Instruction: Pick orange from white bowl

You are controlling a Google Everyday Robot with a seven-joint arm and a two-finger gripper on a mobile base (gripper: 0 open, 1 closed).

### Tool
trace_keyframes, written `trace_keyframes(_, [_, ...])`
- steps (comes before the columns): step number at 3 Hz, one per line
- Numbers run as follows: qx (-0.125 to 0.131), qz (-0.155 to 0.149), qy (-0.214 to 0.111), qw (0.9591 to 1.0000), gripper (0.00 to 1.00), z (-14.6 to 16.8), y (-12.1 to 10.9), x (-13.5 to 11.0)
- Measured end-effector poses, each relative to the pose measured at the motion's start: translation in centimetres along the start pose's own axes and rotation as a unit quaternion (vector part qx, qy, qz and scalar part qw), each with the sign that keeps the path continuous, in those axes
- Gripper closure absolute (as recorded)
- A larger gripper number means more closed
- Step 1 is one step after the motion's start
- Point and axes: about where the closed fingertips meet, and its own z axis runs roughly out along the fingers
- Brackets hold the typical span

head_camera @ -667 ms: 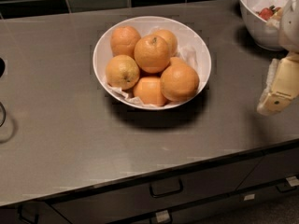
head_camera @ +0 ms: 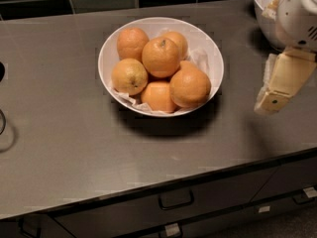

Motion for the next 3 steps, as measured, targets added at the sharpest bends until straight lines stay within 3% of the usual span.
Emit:
trace_keyframes(1, [0.006,-0.032,-0.036,0.9988,0.00,-1.0,-0.3,-4.1])
trace_keyframes(2, [0.012,-0.033,-0.041,0.9985,0.00,-1.5,-0.3,-4.5])
trace_keyframes(3, [0.022,-0.007,-0.082,0.9964,0.00,-1.0,-1.0,-5.6])
